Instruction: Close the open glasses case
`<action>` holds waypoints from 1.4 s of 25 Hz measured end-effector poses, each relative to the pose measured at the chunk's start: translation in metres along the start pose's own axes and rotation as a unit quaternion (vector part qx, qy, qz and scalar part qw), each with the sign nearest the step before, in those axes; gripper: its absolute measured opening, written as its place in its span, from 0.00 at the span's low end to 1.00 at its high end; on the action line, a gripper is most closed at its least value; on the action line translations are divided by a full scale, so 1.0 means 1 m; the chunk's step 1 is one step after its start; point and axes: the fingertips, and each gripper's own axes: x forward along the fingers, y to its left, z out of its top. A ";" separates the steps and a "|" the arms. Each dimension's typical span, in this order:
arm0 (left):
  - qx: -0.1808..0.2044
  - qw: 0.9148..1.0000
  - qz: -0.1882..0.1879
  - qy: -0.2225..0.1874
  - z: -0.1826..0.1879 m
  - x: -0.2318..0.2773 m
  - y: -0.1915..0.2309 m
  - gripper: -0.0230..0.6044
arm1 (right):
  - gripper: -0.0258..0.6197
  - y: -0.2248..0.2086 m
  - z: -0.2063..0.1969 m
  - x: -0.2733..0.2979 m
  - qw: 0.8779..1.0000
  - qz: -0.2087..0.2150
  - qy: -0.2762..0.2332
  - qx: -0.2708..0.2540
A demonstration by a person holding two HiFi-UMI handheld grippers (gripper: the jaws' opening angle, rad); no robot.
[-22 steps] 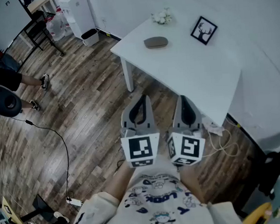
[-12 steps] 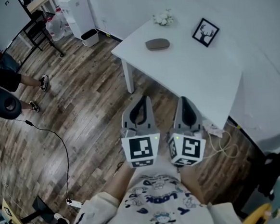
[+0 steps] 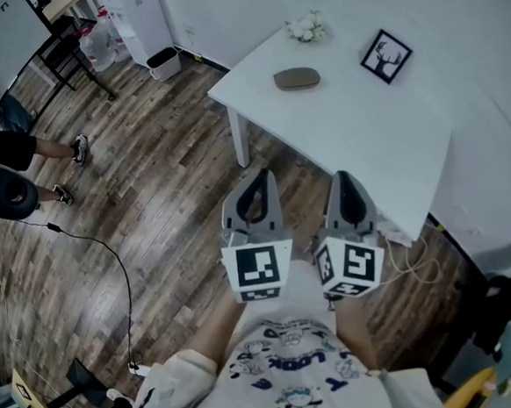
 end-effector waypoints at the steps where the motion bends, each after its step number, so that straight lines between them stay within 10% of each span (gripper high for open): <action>1: -0.001 1.000 0.001 0.003 -0.002 0.005 0.004 0.04 | 0.04 -0.001 -0.002 0.006 1.000 0.000 0.004 0.002; 24: -0.010 0.998 0.023 0.057 -0.012 0.281 0.065 0.04 | 0.15 -0.073 -0.020 0.295 0.995 0.068 0.076 0.001; 35: -0.010 0.988 0.041 0.151 -0.057 0.370 0.096 0.04 | 0.25 -0.096 -0.059 0.387 0.981 0.116 0.155 -0.022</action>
